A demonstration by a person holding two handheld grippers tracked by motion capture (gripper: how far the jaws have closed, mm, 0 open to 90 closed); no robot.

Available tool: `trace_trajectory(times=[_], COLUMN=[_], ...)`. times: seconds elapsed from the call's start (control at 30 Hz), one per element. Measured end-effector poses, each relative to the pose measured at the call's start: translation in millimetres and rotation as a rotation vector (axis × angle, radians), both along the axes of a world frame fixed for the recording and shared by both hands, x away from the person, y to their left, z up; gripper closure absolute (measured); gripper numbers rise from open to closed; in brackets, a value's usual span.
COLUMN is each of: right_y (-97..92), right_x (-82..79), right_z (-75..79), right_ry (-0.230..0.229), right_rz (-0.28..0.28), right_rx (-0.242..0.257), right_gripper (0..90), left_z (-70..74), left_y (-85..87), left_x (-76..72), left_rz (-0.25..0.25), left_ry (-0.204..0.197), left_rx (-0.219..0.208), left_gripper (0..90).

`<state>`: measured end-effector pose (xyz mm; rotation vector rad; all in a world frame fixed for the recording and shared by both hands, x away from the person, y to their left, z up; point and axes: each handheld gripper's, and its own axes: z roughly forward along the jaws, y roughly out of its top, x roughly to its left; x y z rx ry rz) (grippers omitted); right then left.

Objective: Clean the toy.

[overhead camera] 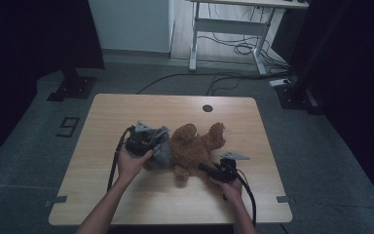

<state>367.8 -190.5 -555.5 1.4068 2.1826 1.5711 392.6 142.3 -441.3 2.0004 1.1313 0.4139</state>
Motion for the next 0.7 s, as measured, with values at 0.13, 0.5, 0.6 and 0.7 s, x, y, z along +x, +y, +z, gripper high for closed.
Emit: trace_trajectory(times=[0.13,0.5,0.6,0.7], right_y=[-0.6,0.3,0.4,0.4], right_x=[1.0,0.0,-0.3,-0.9], right_z=[-0.2,-0.1,-0.2,0.0], right_ry=[0.002,0.004,0.002,0.009], right_rz=[0.003,-0.006,-0.008,-0.011], right_rx=[0.003,-0.001,0.0,0.004], right_gripper=[63.3,63.5,63.6,63.6], left_z=[2.1,28.4,23.3,7.3], left_y=[20.4,-56.1,-96.1,-133.2], left_x=[-0.9,-18.3,-12.0,-2.6], left_rz=[0.05,-0.129,-0.18,-0.213], left_ry=[0.014,-0.064,-0.05,-0.012], left_rx=[-0.004,-0.024,-0.04,-0.044], left_gripper=[82.9,83.4,83.3,83.2])
